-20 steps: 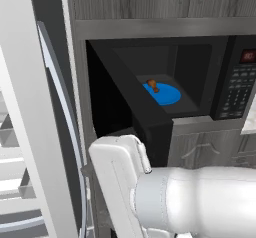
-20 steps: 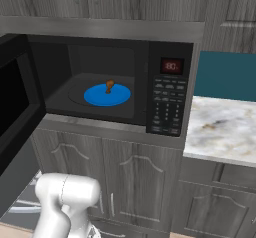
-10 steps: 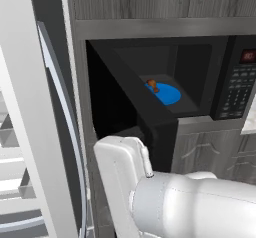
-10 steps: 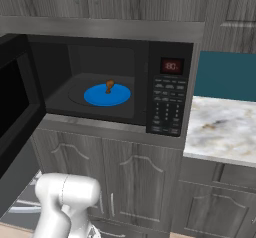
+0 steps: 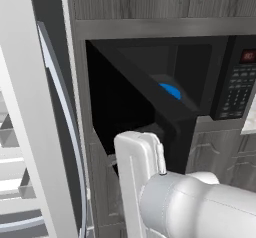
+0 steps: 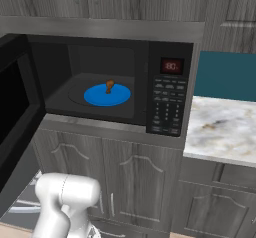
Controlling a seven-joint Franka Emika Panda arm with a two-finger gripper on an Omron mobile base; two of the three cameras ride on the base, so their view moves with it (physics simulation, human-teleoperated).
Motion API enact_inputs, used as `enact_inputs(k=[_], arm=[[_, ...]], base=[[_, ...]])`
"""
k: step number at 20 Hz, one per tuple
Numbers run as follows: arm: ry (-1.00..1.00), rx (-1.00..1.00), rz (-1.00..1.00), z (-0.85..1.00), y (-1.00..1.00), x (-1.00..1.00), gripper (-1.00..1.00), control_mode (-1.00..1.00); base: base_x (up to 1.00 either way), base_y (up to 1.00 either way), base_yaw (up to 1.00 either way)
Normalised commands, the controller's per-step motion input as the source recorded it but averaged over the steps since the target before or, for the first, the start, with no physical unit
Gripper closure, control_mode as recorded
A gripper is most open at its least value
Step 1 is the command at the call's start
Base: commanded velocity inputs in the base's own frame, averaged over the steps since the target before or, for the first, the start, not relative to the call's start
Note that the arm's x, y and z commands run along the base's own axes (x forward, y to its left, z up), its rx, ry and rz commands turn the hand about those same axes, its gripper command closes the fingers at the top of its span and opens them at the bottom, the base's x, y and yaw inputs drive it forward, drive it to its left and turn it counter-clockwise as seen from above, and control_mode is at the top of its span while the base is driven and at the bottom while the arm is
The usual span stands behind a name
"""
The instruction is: Transport the chicken drumstick from the fridge to the microwave and turn on the microwave.
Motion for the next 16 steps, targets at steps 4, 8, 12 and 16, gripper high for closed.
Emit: enact_inputs(k=[4, 8, 12, 16], arm=[[0.07, 0.0, -0.2, 0.0, -0.33, 0.35, -1.0, -1.0], [0.07, 0.0, -0.2, 0.0, -0.35, 0.36, -1.0, -1.0], [0.05, 0.0, -0.17, -0.05, -0.44, 0.31, -1.0, -1.0], [0.02, -0.01, -0.17, -0.06, -0.46, 0.29, -1.0, -1.0]], base=[[0.0, 0.0, 0.0], [0.0, 0.0, 0.0], [0.0, 0.0, 0.0], [0.0, 0.0, 0.0]])
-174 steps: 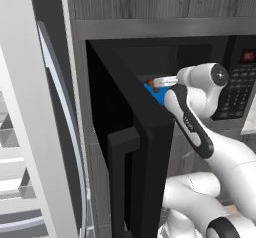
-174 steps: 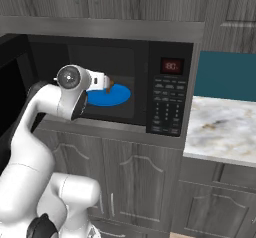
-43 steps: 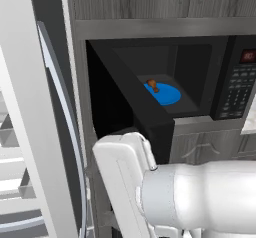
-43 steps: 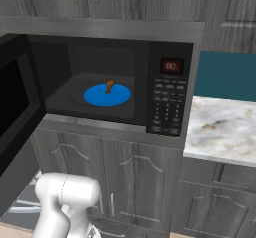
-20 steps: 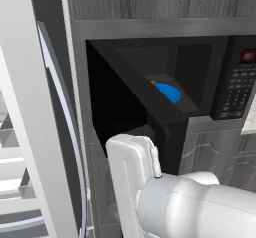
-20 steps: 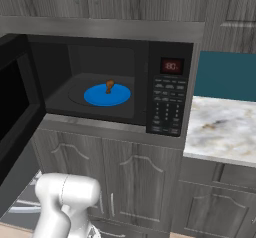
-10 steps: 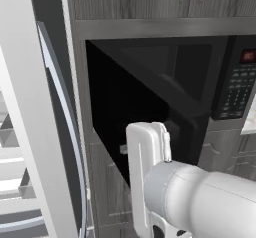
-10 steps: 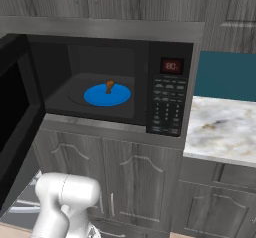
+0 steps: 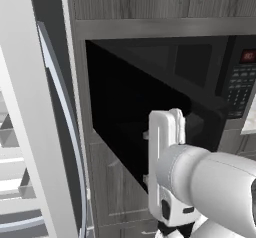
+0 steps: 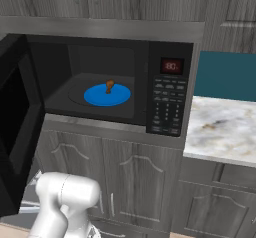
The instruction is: Transport the chicken drumstick from the fridge to the microwave and turn on the microwave.
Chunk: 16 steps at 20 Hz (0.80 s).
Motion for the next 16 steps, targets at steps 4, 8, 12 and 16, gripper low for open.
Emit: enact_inputs(k=[4, 8, 12, 16], arm=[[0.0, -0.01, -0.17, -0.04, -0.49, 0.3, -1.0, -1.0], [0.0, -0.02, -0.18, -0.02, -0.53, 0.29, -1.0, -1.0], [0.0, -0.01, -0.18, 0.0, -0.54, 0.28, -1.0, -1.0], [0.0, -0.02, -0.2, 0.0, -0.54, 0.28, -1.0, -1.0]], base=[[0.0, 0.0, 0.0], [0.0, 0.0, 0.0], [0.0, 0.0, 0.0], [0.0, 0.0, 0.0]])
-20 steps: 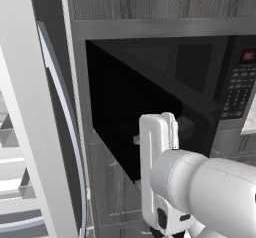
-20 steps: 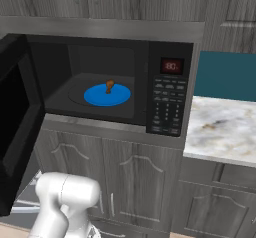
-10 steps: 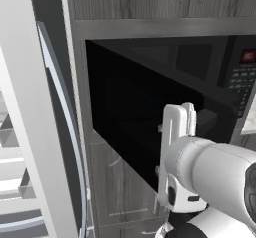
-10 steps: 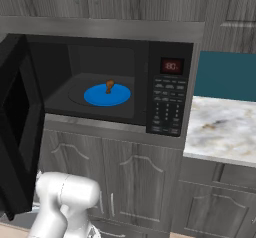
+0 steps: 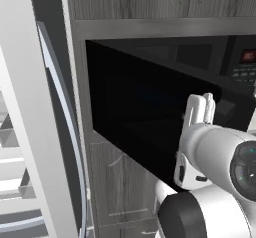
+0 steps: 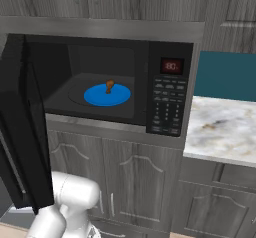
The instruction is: Transport the chicken drumstick from the fridge to the microwave and turn on the microwave.
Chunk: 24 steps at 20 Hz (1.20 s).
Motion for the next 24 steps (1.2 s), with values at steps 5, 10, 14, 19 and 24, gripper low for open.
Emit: enact_inputs(k=[5, 10, 14, 19, 24], arm=[[0.0, -0.04, -0.2, -0.03, -0.49, 0.32, -1.0, -1.0], [0.0, -0.06, -0.21, -0.04, -0.35, 0.36, -1.0, -1.0], [0.0, -0.08, -0.22, -0.08, -0.33, 0.39, -1.0, -1.0], [-0.02, -0.11, -0.21, -0.19, -0.37, 0.36, -1.0, -1.0], [0.0, -0.06, -0.19, -0.06, -0.44, 0.36, -1.0, -1.0]], base=[[0.0, 0.0, 0.0], [0.0, 0.0, 0.0], [0.0, 0.0, 0.0], [0.0, 0.0, 0.0], [0.0, 0.0, 0.0]])
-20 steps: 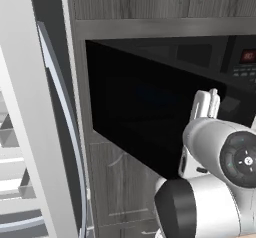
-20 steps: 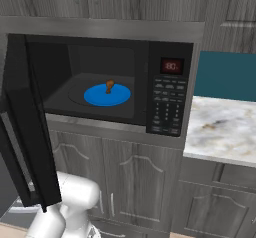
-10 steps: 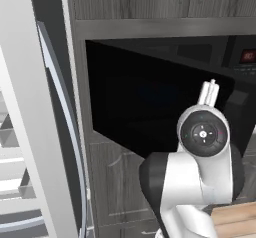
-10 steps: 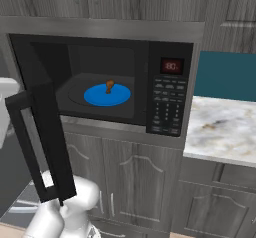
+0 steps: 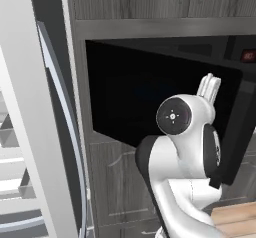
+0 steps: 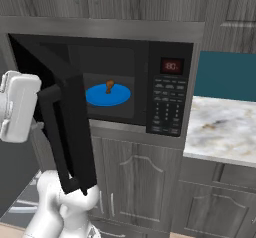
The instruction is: Transport the chicken drumstick from the fridge to the microwave and turn on the microwave.
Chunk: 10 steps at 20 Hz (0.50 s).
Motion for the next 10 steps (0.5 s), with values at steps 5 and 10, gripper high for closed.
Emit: enact_inputs(k=[5, 10], arm=[[0.0, -0.01, -0.06, 0.0, -0.39, 0.3, -1.0, -1.0], [-0.05, 0.0, 0.02, 0.0, -0.3, 0.33, -1.0, -1.0]], base=[[0.0, 0.0, 0.0], [0.0, 0.0, 0.0]])
